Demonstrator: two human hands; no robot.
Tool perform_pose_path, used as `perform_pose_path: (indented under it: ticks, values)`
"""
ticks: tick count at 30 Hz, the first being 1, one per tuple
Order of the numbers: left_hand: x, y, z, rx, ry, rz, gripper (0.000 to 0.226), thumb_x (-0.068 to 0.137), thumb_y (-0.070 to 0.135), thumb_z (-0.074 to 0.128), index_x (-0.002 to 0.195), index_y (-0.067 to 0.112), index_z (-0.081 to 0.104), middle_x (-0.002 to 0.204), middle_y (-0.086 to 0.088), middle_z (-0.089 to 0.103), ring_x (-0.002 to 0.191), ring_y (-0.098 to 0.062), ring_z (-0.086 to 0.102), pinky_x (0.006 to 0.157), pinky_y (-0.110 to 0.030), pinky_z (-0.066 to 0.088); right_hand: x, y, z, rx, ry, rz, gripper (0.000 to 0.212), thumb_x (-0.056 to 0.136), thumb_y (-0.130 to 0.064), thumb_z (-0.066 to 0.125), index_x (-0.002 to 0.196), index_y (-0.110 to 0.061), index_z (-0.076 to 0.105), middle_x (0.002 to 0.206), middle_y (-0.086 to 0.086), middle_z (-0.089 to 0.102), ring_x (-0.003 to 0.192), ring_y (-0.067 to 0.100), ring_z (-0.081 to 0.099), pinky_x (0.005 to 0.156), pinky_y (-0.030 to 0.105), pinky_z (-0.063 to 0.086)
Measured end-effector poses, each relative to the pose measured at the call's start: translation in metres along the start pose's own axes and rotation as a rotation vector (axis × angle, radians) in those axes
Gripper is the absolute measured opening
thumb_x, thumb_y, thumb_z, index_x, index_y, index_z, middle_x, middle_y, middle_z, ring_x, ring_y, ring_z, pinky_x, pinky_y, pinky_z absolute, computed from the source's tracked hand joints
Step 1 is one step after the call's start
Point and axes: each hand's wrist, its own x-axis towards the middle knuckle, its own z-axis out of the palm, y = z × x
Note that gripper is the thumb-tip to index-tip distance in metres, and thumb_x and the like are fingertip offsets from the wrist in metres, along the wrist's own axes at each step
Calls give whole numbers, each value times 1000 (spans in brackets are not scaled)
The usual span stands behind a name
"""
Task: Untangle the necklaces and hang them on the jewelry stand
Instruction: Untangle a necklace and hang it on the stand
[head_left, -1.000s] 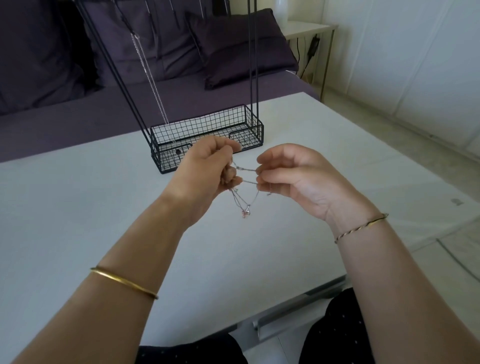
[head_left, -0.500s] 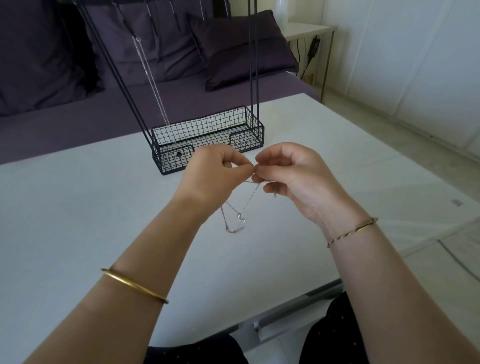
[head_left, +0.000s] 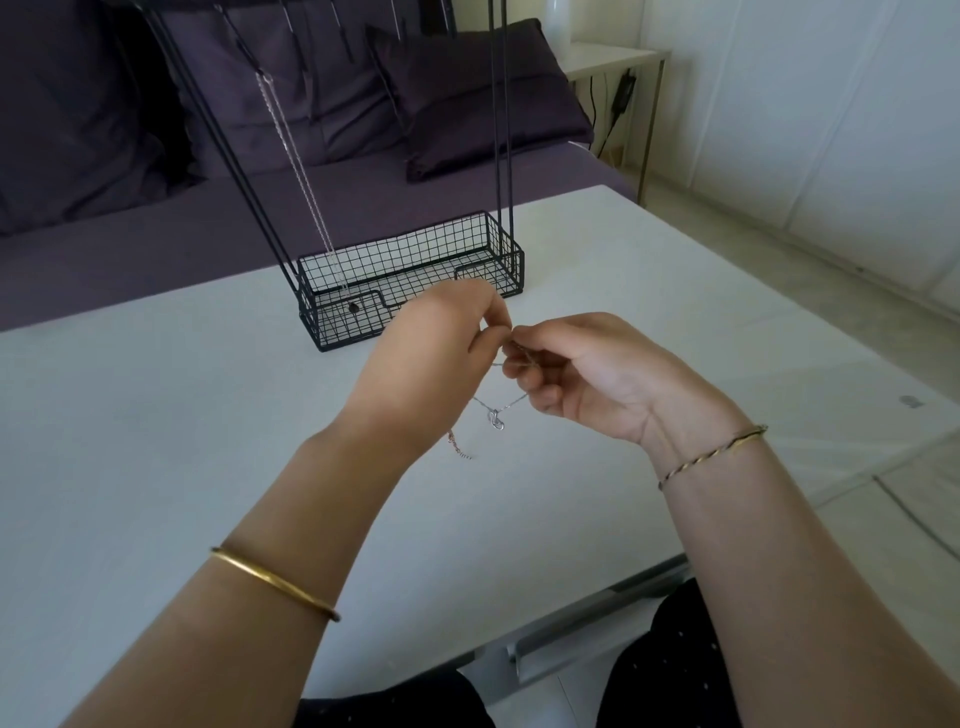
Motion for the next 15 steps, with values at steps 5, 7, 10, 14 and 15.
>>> perform_pose_path:
  ticks: [5,7,10,14,15]
  values:
    - [1,0,0,-46,21,-29,8,91,13,60,83,14,62,53,14,34,52,8,42,49,-11,30,1,1,0,106,-17,17,20,94,-3,51,75,1,58,56,10,60,44,9,47,40,16,37]
    - [1,-2,1,-110,29,-77,8,90,13,62,82,15,64,49,11,32,46,-1,39,45,-14,29,1,1,0,159,-22,26,20,94,-3,51,76,2,58,57,9,60,44,9,47,41,16,37]
    - [0,-1,2,-121,33,-79,8,89,12,62,83,16,63,51,10,33,46,-2,38,46,-15,29,2,1,1,229,-42,62,21,95,-5,49,75,-1,57,57,8,58,43,8,46,40,16,36]
    - [0,2,2,-94,56,-18,10,87,10,60,81,17,63,57,13,35,56,7,41,52,-11,32,1,2,0,278,-80,98,23,94,-6,47,73,-3,55,56,5,56,41,7,44,39,16,36]
    - [-1,2,2,-93,61,-17,9,87,10,60,81,17,63,58,13,35,57,6,41,53,-11,32,1,2,0,290,-91,101,22,94,-6,47,73,-3,55,56,4,56,41,7,44,40,15,36]
